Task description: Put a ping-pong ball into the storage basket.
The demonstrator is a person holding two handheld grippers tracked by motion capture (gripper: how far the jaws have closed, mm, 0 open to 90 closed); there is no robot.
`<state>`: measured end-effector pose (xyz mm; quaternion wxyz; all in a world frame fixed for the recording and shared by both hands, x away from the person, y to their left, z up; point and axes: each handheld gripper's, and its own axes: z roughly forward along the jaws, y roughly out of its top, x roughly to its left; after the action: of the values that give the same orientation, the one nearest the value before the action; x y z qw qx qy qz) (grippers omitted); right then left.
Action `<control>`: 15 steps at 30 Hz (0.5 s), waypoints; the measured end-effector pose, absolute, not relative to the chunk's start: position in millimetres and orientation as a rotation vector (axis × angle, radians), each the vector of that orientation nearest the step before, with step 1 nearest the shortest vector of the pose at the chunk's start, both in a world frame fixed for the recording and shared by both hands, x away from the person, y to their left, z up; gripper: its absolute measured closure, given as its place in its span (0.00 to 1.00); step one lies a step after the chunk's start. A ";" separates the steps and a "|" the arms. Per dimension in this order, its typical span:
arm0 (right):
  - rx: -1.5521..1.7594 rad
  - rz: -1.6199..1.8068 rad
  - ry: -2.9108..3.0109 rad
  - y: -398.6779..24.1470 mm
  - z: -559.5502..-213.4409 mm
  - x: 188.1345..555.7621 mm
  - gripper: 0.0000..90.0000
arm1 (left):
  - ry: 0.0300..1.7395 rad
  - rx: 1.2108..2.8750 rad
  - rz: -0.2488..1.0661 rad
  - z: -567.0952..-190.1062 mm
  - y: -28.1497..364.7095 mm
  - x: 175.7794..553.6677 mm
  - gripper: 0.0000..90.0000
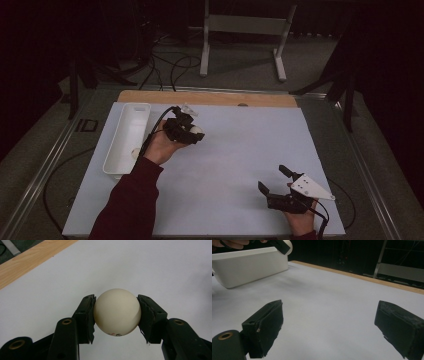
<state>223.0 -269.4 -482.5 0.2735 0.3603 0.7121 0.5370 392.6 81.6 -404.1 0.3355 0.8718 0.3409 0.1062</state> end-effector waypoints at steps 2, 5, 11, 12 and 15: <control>0.970 1.444 1.916 -269.4 -482.5 223.1 0.09 | 0.883 2.278 0.274 -403.5 82.2 392.3 0.57; 0.969 1.444 1.916 -269.4 -482.5 223.1 0.09 | 0.877 2.274 0.268 -403.0 82.8 391.7 0.57; 0.969 1.444 1.916 -269.4 -482.5 223.1 0.09 | 0.868 2.279 0.264 -401.3 84.4 390.2 0.57; 0.969 1.444 1.916 -269.4 -482.5 223.1 0.09 | 0.867 2.281 0.264 -401.0 84.7 390.0 0.57; 0.970 1.444 1.917 -269.3 -482.5 223.0 0.09 | 0.862 2.285 0.265 -400.2 85.8 389.0 0.57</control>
<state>223.0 -269.3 -482.5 0.2733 0.3604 0.7123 0.5367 389.0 85.8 -400.2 0.3357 0.8762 0.3306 0.1016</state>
